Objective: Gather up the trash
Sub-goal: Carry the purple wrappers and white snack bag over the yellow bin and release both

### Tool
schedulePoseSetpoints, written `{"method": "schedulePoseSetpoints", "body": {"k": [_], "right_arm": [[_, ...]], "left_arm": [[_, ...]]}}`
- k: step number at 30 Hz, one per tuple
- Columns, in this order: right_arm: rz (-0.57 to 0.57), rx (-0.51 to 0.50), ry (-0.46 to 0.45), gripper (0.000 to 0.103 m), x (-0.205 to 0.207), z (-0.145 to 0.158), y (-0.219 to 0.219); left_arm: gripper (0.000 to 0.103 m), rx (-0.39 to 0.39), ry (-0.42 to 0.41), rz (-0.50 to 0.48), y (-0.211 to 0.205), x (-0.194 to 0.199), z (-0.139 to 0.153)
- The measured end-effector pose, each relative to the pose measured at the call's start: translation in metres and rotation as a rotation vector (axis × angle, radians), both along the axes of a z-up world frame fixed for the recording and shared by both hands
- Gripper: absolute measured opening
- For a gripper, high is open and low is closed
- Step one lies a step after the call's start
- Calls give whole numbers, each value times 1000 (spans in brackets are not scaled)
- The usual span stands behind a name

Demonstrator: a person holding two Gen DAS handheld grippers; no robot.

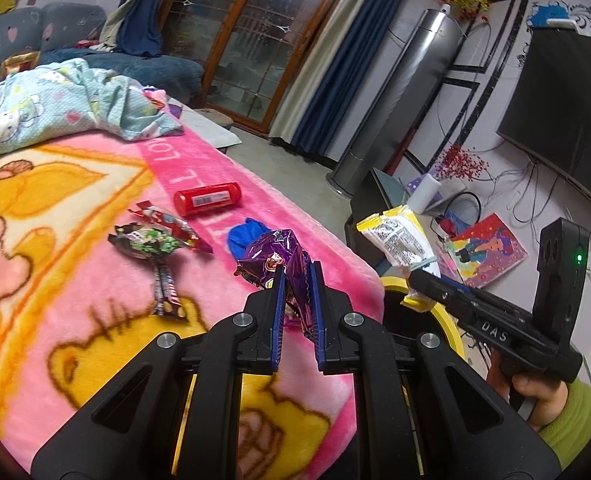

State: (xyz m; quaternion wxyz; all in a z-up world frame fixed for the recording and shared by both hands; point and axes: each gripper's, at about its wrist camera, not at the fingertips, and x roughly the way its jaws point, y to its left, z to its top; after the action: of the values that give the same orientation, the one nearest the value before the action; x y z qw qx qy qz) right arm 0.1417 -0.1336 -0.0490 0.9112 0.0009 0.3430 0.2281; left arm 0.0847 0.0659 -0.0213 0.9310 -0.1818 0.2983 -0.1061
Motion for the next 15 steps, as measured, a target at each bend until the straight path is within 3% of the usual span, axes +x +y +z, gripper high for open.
{"method": "schedulePoseSetpoints", "body": {"k": [15], "right_arm": [[-102, 12, -12, 26, -1, 3, -53]], "left_arm": [[7, 46, -7, -105, -49, 0, -4]]}}
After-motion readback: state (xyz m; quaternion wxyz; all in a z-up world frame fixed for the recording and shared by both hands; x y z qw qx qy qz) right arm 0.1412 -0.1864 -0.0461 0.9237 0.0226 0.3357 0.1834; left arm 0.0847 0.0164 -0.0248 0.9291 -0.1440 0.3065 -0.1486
